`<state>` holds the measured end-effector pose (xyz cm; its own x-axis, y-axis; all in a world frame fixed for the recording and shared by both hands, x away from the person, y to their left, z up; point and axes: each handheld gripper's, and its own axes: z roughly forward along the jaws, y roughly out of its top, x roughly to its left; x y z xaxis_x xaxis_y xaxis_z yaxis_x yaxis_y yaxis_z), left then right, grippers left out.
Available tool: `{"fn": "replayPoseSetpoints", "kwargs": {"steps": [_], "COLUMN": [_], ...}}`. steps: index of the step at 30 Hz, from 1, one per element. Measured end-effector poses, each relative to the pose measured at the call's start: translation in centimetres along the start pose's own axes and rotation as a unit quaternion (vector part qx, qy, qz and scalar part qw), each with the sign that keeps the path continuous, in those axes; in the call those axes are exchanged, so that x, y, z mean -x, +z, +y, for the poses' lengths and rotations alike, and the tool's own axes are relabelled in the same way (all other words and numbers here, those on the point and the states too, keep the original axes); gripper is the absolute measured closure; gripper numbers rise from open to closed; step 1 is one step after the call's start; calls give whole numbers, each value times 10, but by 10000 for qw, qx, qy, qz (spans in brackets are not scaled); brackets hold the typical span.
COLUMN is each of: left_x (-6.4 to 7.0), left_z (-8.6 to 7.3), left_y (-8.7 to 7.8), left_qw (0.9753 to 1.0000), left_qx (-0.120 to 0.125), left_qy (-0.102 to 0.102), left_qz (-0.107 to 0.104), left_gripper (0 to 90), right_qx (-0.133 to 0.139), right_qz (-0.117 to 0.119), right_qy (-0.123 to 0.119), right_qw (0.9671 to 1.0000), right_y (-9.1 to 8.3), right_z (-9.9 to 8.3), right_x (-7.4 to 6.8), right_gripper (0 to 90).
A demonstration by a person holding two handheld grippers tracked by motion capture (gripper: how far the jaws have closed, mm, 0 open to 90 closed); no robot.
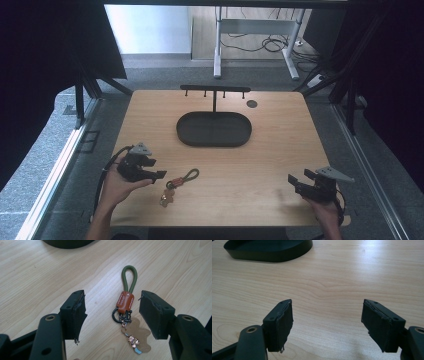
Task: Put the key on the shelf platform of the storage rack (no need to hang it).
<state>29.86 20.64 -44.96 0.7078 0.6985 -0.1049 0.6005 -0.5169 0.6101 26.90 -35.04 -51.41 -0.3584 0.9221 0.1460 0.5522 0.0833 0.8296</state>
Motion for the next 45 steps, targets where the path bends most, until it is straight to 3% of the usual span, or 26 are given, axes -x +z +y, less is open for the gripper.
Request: {"fn": "replayPoseSetpoints", "kwargs": {"steps": [12, 22, 45], "left_x": [8, 12, 12], "left_z": [16, 33, 38], "left_y": [5, 21, 56], "left_qw": [9995, 9980, 9937], "left_qx": [-148, -393, -874], "left_qy": [259, 392, 485], "left_qz": [-127, -312, -500], "left_gripper": [387, 386, 401], "right_qx": [-78, -71, -209], "right_qz": [50, 50, 57], "right_qy": [-124, -135, -288], "right_qw": [9999, 9999, 9994], "right_y": [5, 5, 12], "right_z": [-3, -3, -6], "right_x": [-3, -5, -11], "right_gripper": [268, 271, 281]}}
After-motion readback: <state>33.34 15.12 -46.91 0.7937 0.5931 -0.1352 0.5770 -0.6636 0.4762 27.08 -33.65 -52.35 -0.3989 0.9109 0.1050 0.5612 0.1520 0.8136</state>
